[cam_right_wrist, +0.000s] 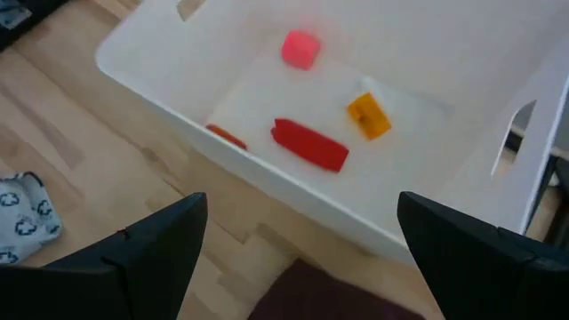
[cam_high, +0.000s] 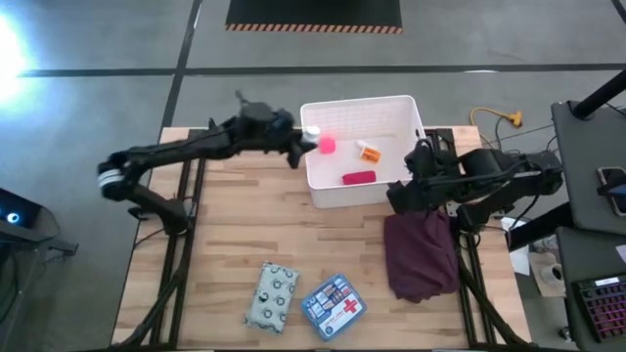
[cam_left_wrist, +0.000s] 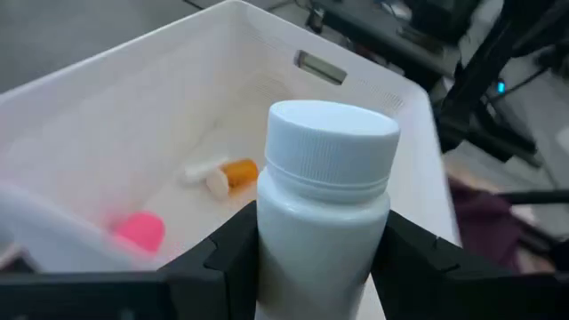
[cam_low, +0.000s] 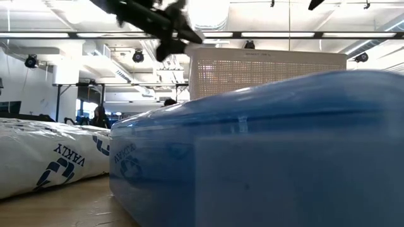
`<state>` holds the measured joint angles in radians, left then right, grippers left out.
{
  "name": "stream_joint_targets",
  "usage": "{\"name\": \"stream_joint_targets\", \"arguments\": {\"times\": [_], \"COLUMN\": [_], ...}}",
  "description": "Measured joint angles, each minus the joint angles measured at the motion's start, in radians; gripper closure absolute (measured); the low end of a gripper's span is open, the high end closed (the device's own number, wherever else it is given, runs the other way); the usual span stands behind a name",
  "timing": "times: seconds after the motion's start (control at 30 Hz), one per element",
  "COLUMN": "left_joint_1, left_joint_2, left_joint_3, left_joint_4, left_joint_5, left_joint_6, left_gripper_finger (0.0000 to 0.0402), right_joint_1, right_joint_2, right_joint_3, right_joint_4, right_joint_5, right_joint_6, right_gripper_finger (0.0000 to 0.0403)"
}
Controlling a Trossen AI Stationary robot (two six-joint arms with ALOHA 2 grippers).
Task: Pick & place medical supplies in basket/bin
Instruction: Put the white pill bottle into the white bin, then put the medical supply bag into the white bin
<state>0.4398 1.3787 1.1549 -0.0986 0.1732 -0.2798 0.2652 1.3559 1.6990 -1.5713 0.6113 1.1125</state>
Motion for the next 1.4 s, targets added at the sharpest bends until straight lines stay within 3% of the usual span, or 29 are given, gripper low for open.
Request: {"name": "stream_joint_targets", "arguments": {"times": [0.2, 0.37, 0.53, 0.57, 0.67, 0.77, 0.9, 0.97, 1.13, 1.3, 1.4], "left_joint_1": [-0.007, -0.011, -0.015, -0.014, -0.015, -0.053, -0.157, -0.214, -0.413, -0.717, -0.883], "left_joint_2": [0.251, 0.505, 0.715, 0.735, 0.621, 0.404, 0.04, -0.137, -0.498, -0.66, -0.692], "left_joint_3": [0.345, 0.753, 1.183, 1.205, 1.007, 0.734, 0.273, 0.054, -0.382, -0.629, -0.705], "left_joint_4": [-0.253, -0.577, -1.004, -1.044, -1.061, -1.004, -0.7, -0.582, -0.424, -0.394, -0.387], "left_joint_5": [-0.002, -0.022, -0.018, -0.02, -0.03, -0.044, -0.166, -0.234, -0.271, -0.322, -0.362], "left_joint_6": [0.187, 0.286, 0.385, 0.409, 0.44, 0.374, 0.223, 0.068, -0.438, -0.861, -1.084], "left_gripper_finger": [0.0231, 0.0173, 0.0115, 0.0109, 0.0101, 0.01, 0.0099, 0.0099, 0.0107, 0.0121, 0.0122], "right_joint_1": [0.016, 0.029, 0.045, 0.05, 0.068, 0.095, 0.117, 0.117, 0.116, 0.114, 0.113], "right_joint_2": [0.032, 0.054, 0.056, 0.056, 0.055, 0.054, 0.053, 0.053, 0.053, 0.054, 0.056], "right_joint_3": [-0.022, -0.023, -0.024, -0.024, -0.024, -0.031, -0.055, -0.075, -0.121, -0.146, -0.185], "right_joint_4": [0.0, 0.001, 0.001, 0.001, 0.0, 0.0, 0.006, 0.009, 0.031, 0.167, 0.354], "right_joint_5": [-0.041, -0.044, -0.044, -0.044, -0.044, -0.048, -0.051, -0.052, -0.067, -0.119, -0.231], "right_joint_6": [0.044, 0.061, 0.059, 0.059, 0.053, 0.041, 0.034, 0.03, 0.006, -0.05, -0.11], "right_gripper_finger": [0.0046, 0.0046, 0.0046, 0.0046, 0.0046, 0.0046, 0.0046, 0.0046, 0.0046, 0.0046, 0.0046]}}
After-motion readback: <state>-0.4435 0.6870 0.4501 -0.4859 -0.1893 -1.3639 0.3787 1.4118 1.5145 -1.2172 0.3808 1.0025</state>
